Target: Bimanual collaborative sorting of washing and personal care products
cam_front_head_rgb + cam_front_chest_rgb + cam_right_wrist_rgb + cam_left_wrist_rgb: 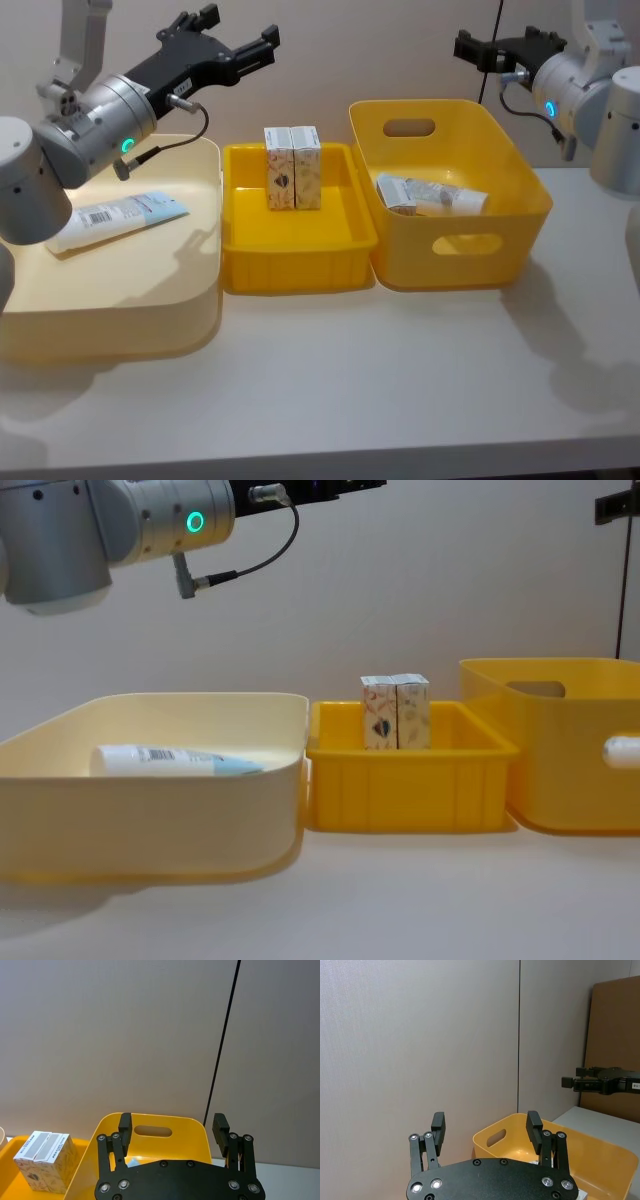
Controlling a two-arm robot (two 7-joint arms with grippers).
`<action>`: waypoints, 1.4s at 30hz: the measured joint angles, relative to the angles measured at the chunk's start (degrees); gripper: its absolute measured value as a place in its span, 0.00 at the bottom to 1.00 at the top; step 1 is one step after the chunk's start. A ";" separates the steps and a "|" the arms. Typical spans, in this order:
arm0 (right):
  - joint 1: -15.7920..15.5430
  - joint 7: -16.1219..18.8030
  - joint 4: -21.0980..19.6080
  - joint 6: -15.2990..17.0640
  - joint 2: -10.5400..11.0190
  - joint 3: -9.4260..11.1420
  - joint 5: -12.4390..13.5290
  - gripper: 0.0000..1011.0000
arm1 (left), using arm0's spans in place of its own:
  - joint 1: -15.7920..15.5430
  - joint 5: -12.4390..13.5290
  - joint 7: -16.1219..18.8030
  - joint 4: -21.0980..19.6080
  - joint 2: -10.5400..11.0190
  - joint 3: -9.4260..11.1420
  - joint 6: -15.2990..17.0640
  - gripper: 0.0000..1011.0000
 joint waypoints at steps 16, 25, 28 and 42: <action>0.00 0.00 -0.01 -0.01 0.00 0.00 0.00 0.99 | 0.00 0.00 0.00 0.00 0.00 0.00 0.00 0.99; -1.30 -0.10 -1.75 -1.71 -0.22 -0.05 -0.39 0.99 | 0.00 0.00 0.00 0.00 0.00 0.00 0.00 0.99; -2.48 -0.20 -3.16 -3.17 -0.24 0.01 -0.60 0.99 | 0.00 0.00 0.00 0.00 0.00 0.00 0.00 0.99; -16.30 -0.46 -15.81 -10.46 2.04 4.29 -0.92 0.99 | 0.70 0.53 0.69 -1.25 0.33 0.15 0.46 0.99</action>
